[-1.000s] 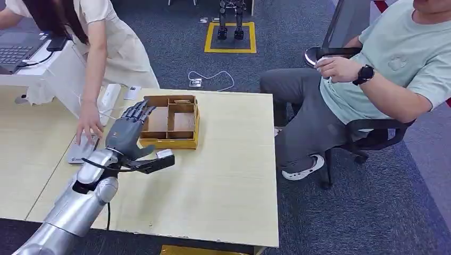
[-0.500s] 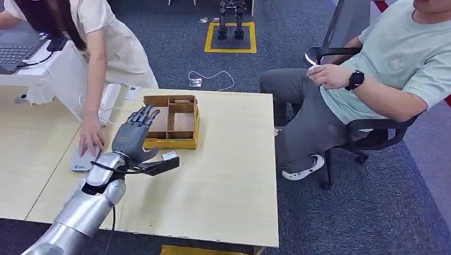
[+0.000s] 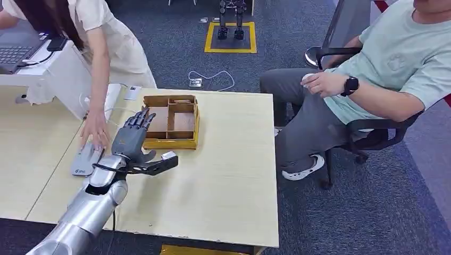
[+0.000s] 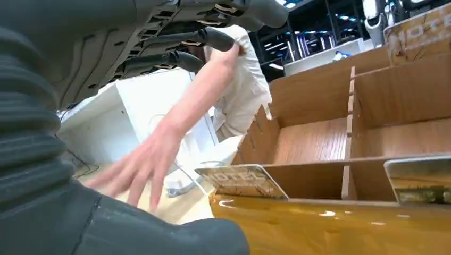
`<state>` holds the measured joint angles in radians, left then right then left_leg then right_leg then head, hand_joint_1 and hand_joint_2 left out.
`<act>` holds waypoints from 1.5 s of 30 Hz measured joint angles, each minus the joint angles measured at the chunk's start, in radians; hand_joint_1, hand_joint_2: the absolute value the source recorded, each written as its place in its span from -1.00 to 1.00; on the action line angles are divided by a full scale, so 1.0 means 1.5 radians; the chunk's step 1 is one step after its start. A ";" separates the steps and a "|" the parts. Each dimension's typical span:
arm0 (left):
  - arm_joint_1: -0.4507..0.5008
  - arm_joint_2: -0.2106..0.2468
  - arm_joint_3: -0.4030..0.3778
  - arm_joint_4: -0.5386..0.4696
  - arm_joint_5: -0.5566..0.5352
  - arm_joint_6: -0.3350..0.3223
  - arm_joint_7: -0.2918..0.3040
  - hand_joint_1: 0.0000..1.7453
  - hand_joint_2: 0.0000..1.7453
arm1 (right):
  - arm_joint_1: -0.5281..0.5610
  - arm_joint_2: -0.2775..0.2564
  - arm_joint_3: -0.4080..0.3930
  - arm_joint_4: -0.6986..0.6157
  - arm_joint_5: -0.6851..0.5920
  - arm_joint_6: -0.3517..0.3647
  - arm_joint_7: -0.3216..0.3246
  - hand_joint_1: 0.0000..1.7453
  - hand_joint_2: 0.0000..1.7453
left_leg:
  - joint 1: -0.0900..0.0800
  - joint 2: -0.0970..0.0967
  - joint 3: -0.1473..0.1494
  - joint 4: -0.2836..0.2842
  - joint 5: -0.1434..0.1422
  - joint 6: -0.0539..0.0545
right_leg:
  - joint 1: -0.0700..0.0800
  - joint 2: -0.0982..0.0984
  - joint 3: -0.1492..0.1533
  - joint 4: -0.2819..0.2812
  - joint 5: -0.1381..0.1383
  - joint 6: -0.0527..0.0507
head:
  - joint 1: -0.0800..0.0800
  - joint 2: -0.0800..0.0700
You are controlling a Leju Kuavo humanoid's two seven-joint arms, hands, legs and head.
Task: Pass the card to the sensor for recognition and then transmit it.
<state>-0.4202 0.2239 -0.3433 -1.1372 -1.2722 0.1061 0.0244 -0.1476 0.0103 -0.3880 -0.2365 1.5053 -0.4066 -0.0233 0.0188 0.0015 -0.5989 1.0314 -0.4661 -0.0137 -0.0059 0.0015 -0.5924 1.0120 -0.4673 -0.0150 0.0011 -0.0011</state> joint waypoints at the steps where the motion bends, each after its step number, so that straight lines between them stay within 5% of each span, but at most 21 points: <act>1: 0.000 -0.001 0.002 0.005 0.000 0.001 0.003 -1.00 1.00 | 0.000 0.000 0.000 0.000 0.001 0.001 0.000 -1.00 -1.00 | 0.000 0.000 0.000 0.000 0.000 0.000 | 0.000 0.000 0.000 0.000 0.000 0.000 | 0.000 0.000; 22: -0.007 -0.018 0.059 0.063 -0.041 0.026 0.030 -1.00 1.00 | -0.003 0.004 0.000 0.000 0.008 0.003 0.000 -1.00 -1.00 | 0.000 0.000 0.000 0.000 0.000 0.000 | 0.000 0.000 0.000 0.000 0.000 0.000 | 0.000 0.000; 23: -0.008 -0.019 0.062 0.065 -0.043 0.027 0.030 -0.66 1.00 | -0.003 0.004 0.000 0.000 0.008 0.003 0.000 -1.00 -1.00 | 0.000 0.000 0.000 0.000 0.000 0.000 | 0.000 0.000 0.000 0.000 0.000 0.000 | 0.000 0.000; 24: -0.008 -0.020 0.064 0.067 -0.044 0.027 0.030 0.70 1.00 | -0.003 0.004 0.000 0.000 0.008 0.003 0.000 -1.00 -1.00 | 0.000 0.000 0.000 0.000 0.000 0.000 | 0.000 0.000 0.000 0.000 0.000 0.000 | 0.000 0.000; 25: -0.009 -0.021 0.066 0.070 -0.045 0.027 0.030 0.96 1.00 | -0.004 0.004 0.000 0.000 0.008 0.003 0.000 -1.00 -1.00 | 0.000 0.000 0.000 0.000 0.000 0.000 | 0.000 0.000 0.000 0.000 0.000 0.000 | 0.000 0.000; 45: -0.007 -0.026 0.096 0.087 -0.048 0.025 0.014 0.98 1.00 | -0.005 0.005 -0.001 0.000 0.006 0.002 -0.006 -1.00 -1.00 | 0.000 0.000 0.000 0.000 0.000 0.000 | 0.000 0.000 0.000 0.000 0.000 0.000 | 0.000 0.000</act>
<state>-0.4311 0.1846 -0.1991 -1.0071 -1.3439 0.1442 0.0458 -0.1557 0.0183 -0.3895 -0.2365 1.5137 -0.4044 -0.0328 0.0188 0.0014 -0.5992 1.0314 -0.4660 -0.0138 -0.0059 0.0013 -0.5923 1.0121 -0.4673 -0.0150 0.0011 -0.0008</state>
